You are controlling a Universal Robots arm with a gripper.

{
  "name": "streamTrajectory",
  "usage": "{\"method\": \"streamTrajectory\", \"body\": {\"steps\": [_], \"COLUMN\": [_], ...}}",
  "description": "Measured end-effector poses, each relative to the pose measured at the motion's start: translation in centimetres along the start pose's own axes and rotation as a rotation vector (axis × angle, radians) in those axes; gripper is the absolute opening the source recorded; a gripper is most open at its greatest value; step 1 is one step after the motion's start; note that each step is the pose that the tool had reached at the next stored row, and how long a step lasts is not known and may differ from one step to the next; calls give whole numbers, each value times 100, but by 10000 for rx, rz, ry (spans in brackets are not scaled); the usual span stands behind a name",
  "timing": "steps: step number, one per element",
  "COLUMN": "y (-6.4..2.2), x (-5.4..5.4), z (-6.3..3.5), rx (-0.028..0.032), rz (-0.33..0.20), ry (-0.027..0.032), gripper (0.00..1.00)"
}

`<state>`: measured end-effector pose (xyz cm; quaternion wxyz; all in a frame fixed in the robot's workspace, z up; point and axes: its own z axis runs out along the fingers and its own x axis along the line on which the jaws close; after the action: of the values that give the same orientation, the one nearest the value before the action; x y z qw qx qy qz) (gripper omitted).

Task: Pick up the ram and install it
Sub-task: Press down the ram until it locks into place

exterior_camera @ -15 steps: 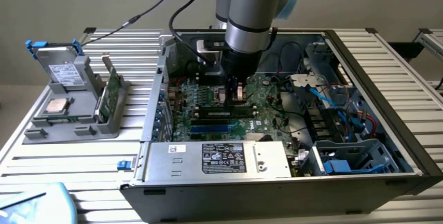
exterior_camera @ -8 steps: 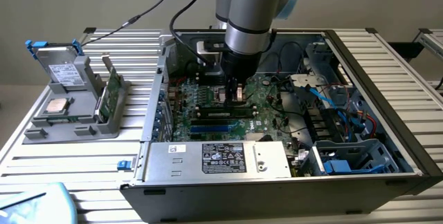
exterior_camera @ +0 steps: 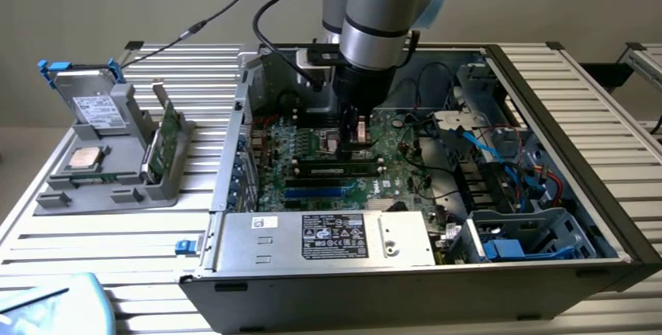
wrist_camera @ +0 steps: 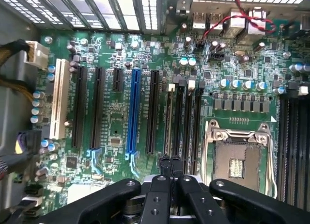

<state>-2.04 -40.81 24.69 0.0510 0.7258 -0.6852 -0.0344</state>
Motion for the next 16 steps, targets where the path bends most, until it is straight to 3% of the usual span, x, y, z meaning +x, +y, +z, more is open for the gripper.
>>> {"method": "streamTrajectory", "body": {"steps": [3, 16], "y": [-34, -33], "x": [24, 24], "z": [-50, -56], "rx": [-55, -59], "rz": [-2, -2], "ry": [-5, -3], "gripper": [11, 11]}}
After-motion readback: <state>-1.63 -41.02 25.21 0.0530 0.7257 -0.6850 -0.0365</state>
